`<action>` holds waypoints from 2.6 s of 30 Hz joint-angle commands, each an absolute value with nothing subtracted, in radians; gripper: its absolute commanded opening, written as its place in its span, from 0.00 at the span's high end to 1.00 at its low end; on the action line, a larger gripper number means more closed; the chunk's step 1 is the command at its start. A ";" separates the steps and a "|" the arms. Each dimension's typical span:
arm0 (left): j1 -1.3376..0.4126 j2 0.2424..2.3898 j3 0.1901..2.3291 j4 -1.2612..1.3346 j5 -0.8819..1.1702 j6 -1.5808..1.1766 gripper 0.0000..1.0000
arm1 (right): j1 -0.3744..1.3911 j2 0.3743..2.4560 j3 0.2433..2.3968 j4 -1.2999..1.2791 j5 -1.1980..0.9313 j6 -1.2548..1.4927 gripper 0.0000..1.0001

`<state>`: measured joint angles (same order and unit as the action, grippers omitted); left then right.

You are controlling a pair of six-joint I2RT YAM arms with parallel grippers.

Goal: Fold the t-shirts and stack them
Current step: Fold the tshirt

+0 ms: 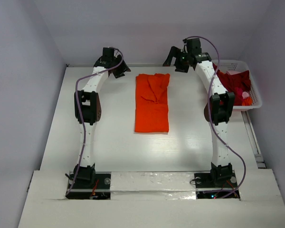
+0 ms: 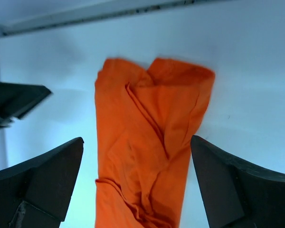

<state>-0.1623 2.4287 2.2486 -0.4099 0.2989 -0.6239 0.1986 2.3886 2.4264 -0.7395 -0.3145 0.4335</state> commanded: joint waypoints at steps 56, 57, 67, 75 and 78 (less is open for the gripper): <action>-0.164 2.677 2.215 -0.006 0.600 -0.865 0.56 | 0.155 2.603 2.381 -0.480 -0.394 0.759 0.09; -0.164 2.678 2.215 -0.006 0.603 -0.867 0.56 | 0.155 2.603 2.381 -0.477 -0.393 0.762 0.09; -0.173 2.683 2.204 -0.006 0.600 -0.865 0.56 | 0.155 2.612 2.388 -0.489 -0.373 0.833 0.13; -0.173 2.651 2.160 -0.006 0.594 -0.865 0.56 | 0.155 2.605 2.388 -0.512 -0.302 0.900 0.14; -0.173 2.654 2.157 0.017 0.594 -0.867 0.56 | 0.155 2.605 2.388 -0.511 -0.299 0.910 0.15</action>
